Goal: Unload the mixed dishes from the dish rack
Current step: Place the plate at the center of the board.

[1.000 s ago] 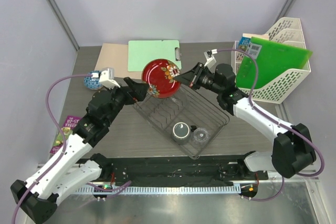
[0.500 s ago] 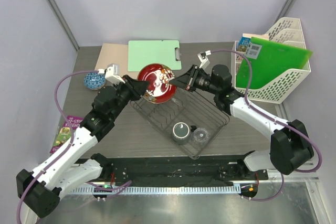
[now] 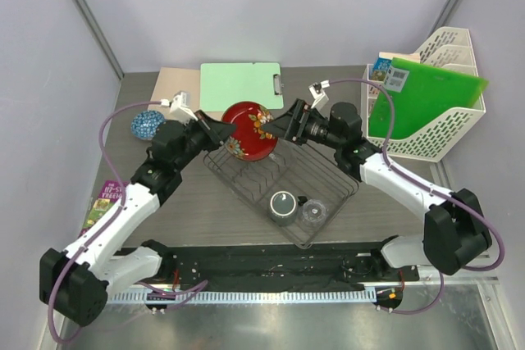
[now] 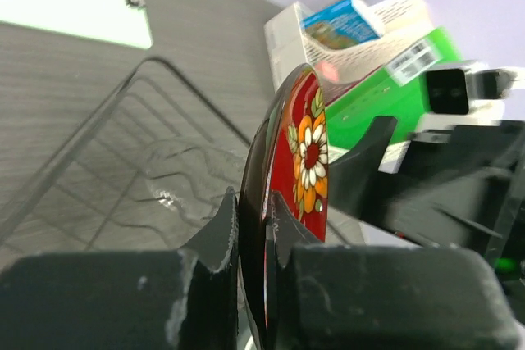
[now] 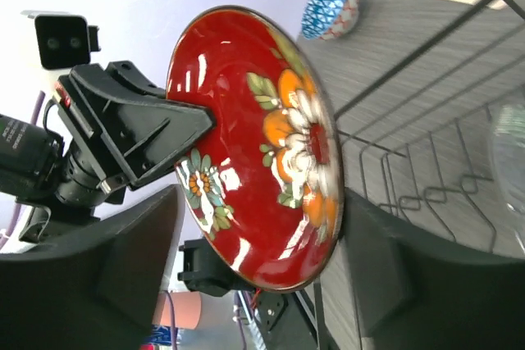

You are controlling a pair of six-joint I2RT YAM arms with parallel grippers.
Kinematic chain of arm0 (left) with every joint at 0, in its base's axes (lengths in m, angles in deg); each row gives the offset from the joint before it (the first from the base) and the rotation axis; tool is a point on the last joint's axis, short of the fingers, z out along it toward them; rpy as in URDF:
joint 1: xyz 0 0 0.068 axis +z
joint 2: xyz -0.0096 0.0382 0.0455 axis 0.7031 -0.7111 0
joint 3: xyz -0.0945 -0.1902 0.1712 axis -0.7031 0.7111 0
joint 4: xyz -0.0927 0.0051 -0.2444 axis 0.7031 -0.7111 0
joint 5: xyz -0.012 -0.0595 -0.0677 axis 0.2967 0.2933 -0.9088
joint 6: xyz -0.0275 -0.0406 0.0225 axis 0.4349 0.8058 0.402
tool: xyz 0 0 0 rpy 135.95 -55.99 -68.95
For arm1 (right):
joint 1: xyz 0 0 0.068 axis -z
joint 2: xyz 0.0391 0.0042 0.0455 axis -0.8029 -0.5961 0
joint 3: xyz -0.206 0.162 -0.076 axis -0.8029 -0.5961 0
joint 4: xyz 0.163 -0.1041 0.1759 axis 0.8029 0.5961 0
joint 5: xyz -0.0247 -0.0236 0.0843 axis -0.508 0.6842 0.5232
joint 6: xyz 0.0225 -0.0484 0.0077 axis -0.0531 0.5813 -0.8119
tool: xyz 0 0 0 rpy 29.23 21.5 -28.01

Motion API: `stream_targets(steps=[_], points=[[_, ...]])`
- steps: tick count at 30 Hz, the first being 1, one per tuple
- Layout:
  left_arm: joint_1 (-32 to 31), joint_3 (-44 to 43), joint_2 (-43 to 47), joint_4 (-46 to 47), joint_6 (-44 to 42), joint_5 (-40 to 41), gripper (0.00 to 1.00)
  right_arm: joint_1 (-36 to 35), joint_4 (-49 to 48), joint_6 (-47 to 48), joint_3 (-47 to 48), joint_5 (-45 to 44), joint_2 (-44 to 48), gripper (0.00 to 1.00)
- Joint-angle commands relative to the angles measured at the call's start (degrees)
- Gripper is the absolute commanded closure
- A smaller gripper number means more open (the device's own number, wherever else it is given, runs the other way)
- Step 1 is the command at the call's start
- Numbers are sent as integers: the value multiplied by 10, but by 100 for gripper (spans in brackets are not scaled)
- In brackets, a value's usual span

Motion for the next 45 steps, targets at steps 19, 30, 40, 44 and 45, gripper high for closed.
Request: stream_targets(steps=[19,30,40,44,45], points=[[227,-259,-277,-12,102,-34,99,-6,179,162,-39,-252,228,3],[263,-593,-602,-183,1,2,99,-9,203,185,-150,-301,370,8],[263,-659,-708,-270,-27,71,100,-10,204,200,-155,-298,341,8],[263,-673,-730,-326,-27,113,92,-9,198,207,-152,-297,328,8],[262,-674,-731,-329,-32,115,88,-9,198,208,-151,-297,325,8]])
